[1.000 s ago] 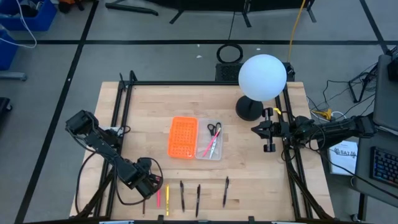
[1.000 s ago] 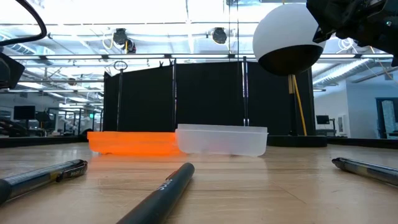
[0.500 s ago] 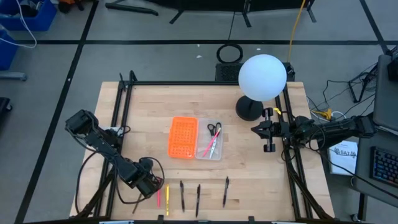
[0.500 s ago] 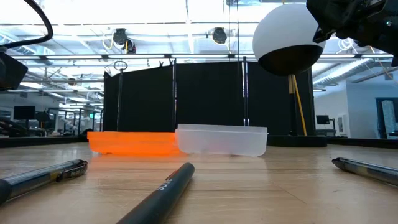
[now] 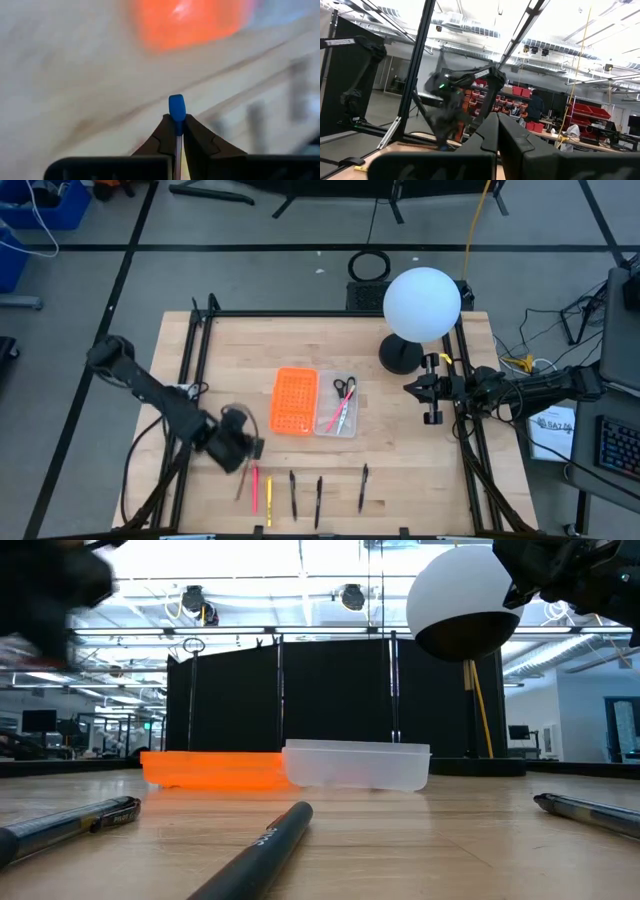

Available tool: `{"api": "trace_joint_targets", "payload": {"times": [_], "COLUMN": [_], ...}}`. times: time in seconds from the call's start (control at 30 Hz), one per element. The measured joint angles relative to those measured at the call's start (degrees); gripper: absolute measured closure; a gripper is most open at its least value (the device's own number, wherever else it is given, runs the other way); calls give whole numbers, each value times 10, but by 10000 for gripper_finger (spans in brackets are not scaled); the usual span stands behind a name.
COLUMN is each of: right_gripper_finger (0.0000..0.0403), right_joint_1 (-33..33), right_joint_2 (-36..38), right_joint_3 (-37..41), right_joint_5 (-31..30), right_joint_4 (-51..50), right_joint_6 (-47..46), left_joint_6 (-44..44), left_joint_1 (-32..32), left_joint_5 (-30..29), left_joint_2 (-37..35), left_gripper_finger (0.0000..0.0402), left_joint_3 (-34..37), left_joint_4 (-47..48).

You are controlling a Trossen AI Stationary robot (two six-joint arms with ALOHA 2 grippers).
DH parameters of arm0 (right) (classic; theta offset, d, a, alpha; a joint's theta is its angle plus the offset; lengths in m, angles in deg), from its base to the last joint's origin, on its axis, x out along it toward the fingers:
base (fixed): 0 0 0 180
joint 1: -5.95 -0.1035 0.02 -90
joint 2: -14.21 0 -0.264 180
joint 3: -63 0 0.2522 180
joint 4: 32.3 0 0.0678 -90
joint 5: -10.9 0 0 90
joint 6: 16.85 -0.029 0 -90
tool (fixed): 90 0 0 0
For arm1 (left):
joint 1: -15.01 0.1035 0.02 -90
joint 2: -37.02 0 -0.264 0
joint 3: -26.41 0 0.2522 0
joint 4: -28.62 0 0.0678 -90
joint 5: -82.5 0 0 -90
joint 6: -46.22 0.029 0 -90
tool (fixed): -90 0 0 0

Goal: Pick & place school supplies into a supply box
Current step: Put the brown pencil into the orange box

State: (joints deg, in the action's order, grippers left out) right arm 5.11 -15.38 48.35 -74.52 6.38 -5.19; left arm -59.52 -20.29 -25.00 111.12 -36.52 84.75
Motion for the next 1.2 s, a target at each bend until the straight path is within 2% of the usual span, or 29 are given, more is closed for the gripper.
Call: {"api": "trace_joint_targets", "payload": {"times": [0.17, 0.23, 0.4, 0.5, 0.6, 0.73, 0.9, 1.07, 1.2], "right_gripper_finger": [403, 403, 403, 403, 403, 403, 403, 403, 403], "right_joint_1": [0, 0, 0, 0, 0, 0, 0, 0, 0], "right_joint_2": [0, 0, 0, 0, 0, 0, 0, 0, 0], "right_joint_3": [0, 0, 0, 0, 0, 0, 0, 0, 0], "right_joint_5": [0, 0, 0, 0, 0, 0, 0, 0, 0], "right_joint_4": [0, 0, 0, 0, -5, -9, -21, -22, -23], "right_joint_6": [2, 12, 21, 27, 28, 28, 29, 40, 27], "left_joint_6": [183, 263, 440, 511, 538, 536, 534, 546, 540], "left_joint_1": [118, 171, 313, 387, 439, 474, 482, 484, 478], "left_joint_5": [-38, -33, 73, 134, 154, 184, 256, 296, 316], "left_joint_2": [-37, -36, 5, 48, 107, 201, 302, 379, 418], "left_gripper_finger": [382, 382, 382, 382, 382, 382, 382, 382, 382], "left_joint_3": [-14, -35, -131, -204, -266, -322, -371, -425, -440], "left_joint_4": [-102, -144, -179, -174, -124, -68, -62, -61, -59]}}
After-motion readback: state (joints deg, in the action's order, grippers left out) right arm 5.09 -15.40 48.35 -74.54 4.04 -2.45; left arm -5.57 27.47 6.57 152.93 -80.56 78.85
